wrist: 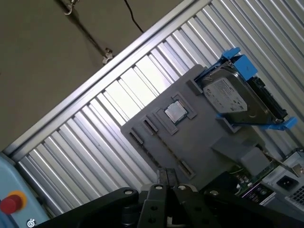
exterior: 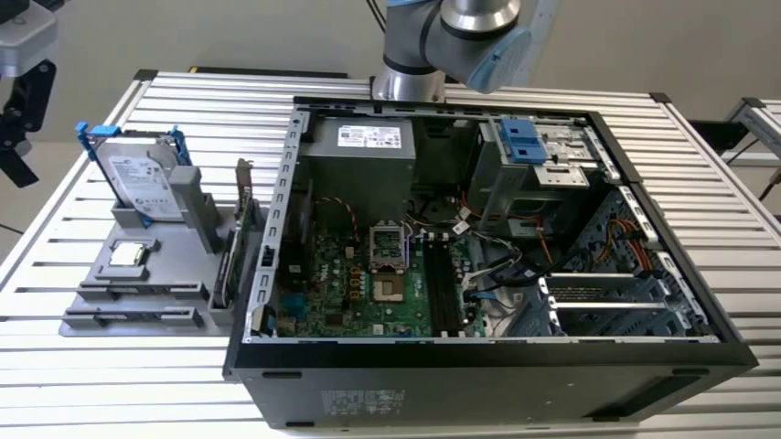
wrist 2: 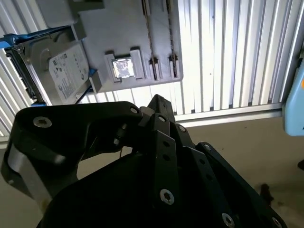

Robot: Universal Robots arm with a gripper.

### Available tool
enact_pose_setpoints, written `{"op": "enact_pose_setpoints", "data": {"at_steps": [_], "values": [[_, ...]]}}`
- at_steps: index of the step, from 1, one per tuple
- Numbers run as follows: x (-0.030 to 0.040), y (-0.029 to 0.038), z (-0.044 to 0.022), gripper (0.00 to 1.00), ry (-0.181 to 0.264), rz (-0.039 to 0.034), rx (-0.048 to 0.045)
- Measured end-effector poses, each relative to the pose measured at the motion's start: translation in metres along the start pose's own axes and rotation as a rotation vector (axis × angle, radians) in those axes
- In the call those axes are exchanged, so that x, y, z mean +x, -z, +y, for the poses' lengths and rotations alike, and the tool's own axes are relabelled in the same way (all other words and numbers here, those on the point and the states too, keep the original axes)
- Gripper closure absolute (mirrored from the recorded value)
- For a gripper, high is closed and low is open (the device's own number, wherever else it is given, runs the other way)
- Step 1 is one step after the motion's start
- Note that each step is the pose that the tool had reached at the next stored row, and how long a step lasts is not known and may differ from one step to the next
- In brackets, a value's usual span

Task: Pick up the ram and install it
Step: 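Pick up the ram and move it above insertion slot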

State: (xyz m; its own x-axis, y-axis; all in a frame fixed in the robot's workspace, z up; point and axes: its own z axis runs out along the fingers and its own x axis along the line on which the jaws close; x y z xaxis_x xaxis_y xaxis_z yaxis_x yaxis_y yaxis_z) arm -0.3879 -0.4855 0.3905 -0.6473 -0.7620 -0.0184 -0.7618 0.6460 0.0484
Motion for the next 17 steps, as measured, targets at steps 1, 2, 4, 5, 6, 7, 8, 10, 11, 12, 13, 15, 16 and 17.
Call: {"op": "enact_pose_setpoints", "data": {"at_steps": [1,2,4,5,6,7,8,10,11,12,13,15,16,17], "values": [[0.0,0.0,0.0,1.0,0.004,0.0002,-0.0001],[0.0,0.0,0.0,1.0,0.008,0.0004,-0.0002],[0.0,0.0,0.0,1.0,0.017,0.0008,-0.0003],[0.0,0.0,0.0,1.0,0.021,0.001,-0.0004],[0.0,0.0,0.0,1.0,0.025,0.0012,-0.0005],[0.0,0.0,0.0,1.0,0.029,0.0014,-0.0006],[0.0,0.0,0.0,1.0,0.033,0.0016,-0.0006],[0.0,0.0,0.0,1.0,0.041,0.002,-0.0008],[0.0,0.0,0.0,1.0,0.045,0.0022,-0.0008],[0.0,0.0,0.0,1.0,0.049,0.0024,-0.0009],[0.0,0.0,0.0,1.0,0.053,0.0026,-0.001],[0.0,0.0,0.0,1.0,0.061,0.003,-0.0012],[0.0,0.0,0.0,1.0,0.065,0.0031,-0.0012],[0.0,0.0,0.0,1.0,0.068,0.0033,-0.0013]]}}
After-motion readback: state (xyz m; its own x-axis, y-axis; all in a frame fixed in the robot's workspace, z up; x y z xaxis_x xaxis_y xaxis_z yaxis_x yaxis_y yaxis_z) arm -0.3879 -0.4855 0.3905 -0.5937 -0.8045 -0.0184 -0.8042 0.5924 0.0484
